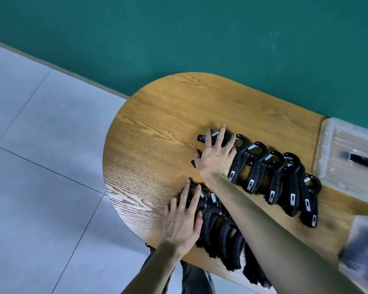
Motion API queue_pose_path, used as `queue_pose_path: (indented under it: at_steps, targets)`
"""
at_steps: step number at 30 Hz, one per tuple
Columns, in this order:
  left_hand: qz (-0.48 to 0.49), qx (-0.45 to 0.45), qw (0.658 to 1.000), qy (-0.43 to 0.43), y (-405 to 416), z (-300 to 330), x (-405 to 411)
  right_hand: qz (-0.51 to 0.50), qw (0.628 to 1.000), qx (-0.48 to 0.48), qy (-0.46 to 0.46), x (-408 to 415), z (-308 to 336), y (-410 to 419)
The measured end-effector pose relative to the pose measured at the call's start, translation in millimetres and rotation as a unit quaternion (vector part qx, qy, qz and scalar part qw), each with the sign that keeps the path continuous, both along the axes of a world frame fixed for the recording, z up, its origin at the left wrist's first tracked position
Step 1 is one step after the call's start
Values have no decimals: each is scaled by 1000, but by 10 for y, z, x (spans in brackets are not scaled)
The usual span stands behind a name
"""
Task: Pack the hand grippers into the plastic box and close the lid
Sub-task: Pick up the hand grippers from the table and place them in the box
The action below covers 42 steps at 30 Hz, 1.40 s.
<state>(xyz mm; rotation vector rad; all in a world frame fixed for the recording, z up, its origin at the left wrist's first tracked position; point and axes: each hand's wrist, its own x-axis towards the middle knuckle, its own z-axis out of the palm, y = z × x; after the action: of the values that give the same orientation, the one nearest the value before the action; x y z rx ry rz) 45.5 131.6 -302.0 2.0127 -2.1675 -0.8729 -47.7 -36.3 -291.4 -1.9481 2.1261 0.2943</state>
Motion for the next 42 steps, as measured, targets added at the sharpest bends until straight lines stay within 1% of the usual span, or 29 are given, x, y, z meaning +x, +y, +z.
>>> queue_pose_path:
  at_steps: [2,6,13,19,24,27,31,35,42]
  targets:
    - [2,-6,1000,0,4,-15,1,-4,1000,0,-3,25,-16,14]
    - [-2,1,1000,-14,-4,-8,-17,-13,998,-20,-52,5,-20,34]
    - [19,11,999,-38,-88,82,45,57,997,-24,-35,-218,89,145]
    - [11,1,996,-87,-346,485,48,65,996,-52,-42,-482,503,383]
    - [38,-28,995,-92,-605,964,-155,22,998,-61,-23,-817,1021,636]
    - [36,-52,994,-90,-665,1254,-384,-3,997,-76,-24,-1037,1307,806]
    - [10,-95,993,-67,-703,1545,-814,-39,993,-113,-25,-1383,1621,1017]
    - [-38,-117,990,-63,-649,1808,-1423,-83,981,-173,-41,-1912,1863,1271]
    - [-97,-152,983,-32,-323,2055,-2604,-148,961,-223,-64,-3028,2050,1783]
